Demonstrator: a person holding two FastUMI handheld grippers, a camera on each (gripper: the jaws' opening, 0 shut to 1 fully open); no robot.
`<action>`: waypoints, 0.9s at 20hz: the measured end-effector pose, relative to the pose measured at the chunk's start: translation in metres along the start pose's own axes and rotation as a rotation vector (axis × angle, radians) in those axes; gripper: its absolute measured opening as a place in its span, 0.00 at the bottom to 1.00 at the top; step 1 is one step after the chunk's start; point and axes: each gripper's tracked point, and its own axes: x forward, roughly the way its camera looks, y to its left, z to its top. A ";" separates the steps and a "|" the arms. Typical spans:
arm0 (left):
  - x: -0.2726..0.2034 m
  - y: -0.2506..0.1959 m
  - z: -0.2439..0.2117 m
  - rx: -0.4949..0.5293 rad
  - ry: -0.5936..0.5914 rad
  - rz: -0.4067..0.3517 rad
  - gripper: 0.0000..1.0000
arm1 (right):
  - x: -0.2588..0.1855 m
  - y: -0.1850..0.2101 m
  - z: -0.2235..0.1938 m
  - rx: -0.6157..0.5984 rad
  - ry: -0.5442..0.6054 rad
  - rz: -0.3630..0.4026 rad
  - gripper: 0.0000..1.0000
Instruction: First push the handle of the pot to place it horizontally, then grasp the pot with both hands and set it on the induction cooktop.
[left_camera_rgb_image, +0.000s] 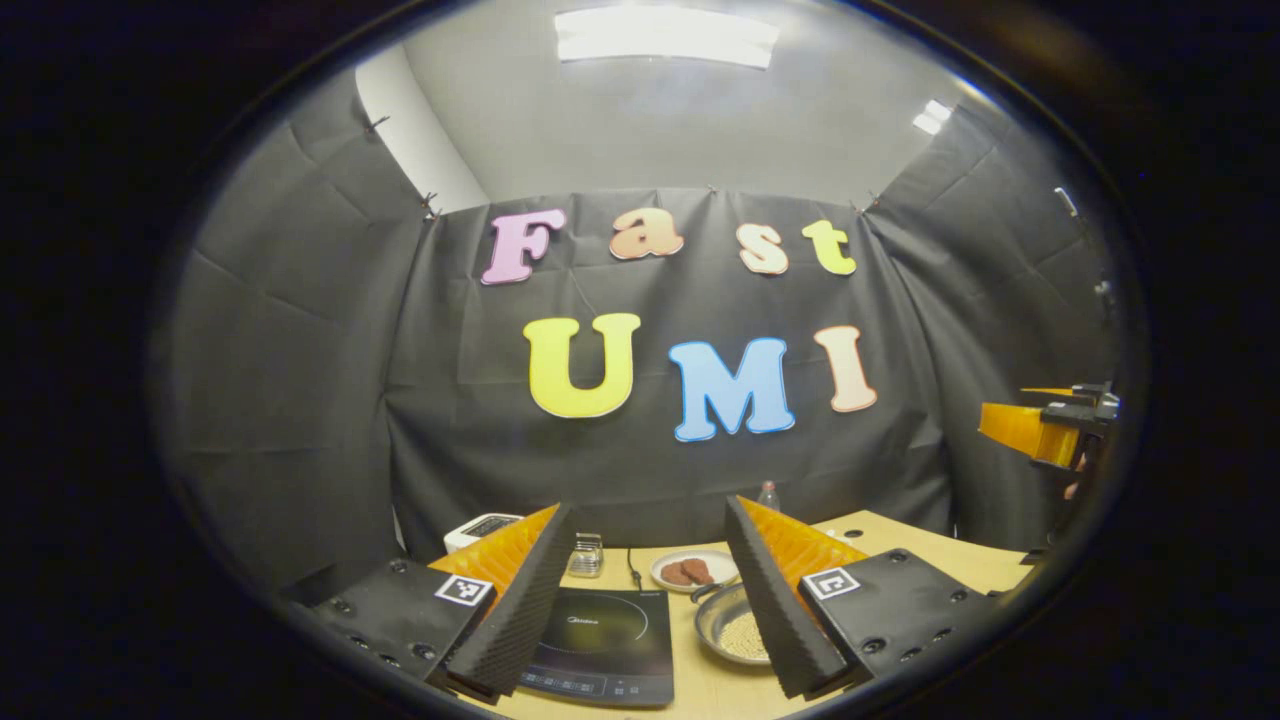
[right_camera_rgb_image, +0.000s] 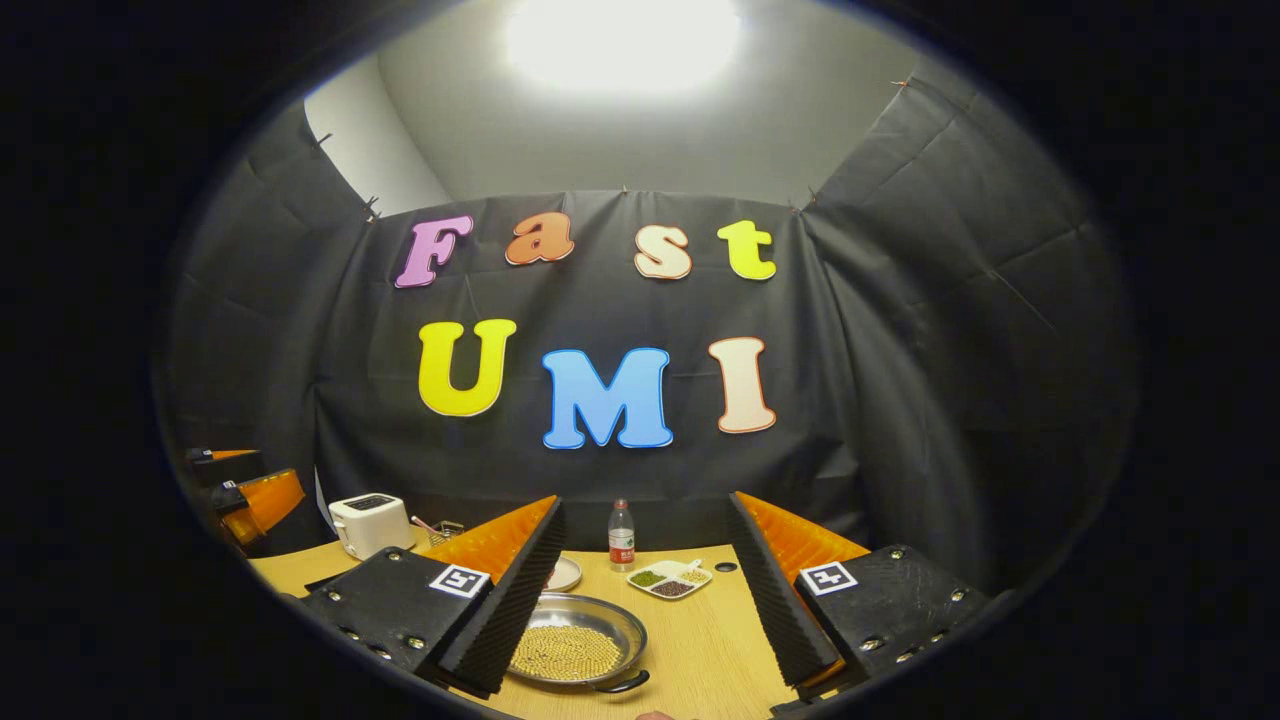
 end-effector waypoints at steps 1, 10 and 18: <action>0.000 0.001 -0.001 0.003 0.001 0.001 1.00 | 0.001 0.001 -0.002 0.003 0.006 0.000 0.97; 0.004 0.017 -0.005 -0.006 0.002 0.010 1.00 | 0.012 0.014 -0.012 -0.032 0.046 0.008 0.86; 0.007 0.044 -0.014 0.006 0.008 0.007 1.00 | 0.018 0.034 -0.019 -0.038 0.075 0.015 0.22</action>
